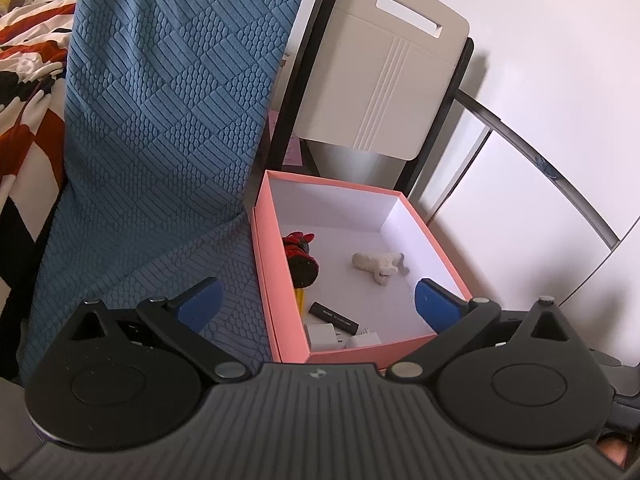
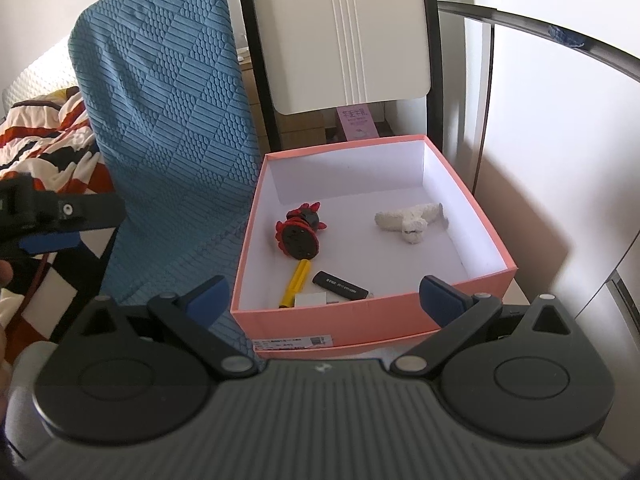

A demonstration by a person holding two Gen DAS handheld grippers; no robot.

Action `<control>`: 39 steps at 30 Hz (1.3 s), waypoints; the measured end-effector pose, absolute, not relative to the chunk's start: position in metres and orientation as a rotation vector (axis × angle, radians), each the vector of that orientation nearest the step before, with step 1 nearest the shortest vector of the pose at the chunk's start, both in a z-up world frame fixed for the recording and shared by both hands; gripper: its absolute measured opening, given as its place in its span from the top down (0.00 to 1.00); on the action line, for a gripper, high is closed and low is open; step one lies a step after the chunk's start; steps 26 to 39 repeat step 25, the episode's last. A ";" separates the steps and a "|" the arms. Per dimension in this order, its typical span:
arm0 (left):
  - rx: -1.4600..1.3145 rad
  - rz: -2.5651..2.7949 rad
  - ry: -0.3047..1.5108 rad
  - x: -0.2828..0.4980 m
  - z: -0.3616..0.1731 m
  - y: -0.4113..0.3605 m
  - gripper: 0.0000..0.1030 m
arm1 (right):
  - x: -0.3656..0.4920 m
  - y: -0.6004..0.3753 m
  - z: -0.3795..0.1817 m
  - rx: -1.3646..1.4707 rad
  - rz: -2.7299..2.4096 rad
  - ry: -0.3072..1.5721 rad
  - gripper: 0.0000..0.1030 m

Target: Organize rigid objects

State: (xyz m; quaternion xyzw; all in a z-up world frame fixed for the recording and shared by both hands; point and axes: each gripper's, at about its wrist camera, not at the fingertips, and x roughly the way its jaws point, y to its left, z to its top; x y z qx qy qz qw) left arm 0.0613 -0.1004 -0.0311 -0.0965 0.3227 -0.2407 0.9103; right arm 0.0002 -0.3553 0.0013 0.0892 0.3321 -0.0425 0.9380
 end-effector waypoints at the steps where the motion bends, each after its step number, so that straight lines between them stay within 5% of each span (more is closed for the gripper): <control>1: -0.200 -0.496 0.665 0.061 -0.031 -0.100 0.00 | 0.000 -0.355 0.001 0.181 -0.085 0.679 0.00; 39: -0.207 -0.501 0.680 0.061 -0.035 -0.099 0.00 | 0.001 -0.351 -0.002 0.174 -0.083 0.699 0.00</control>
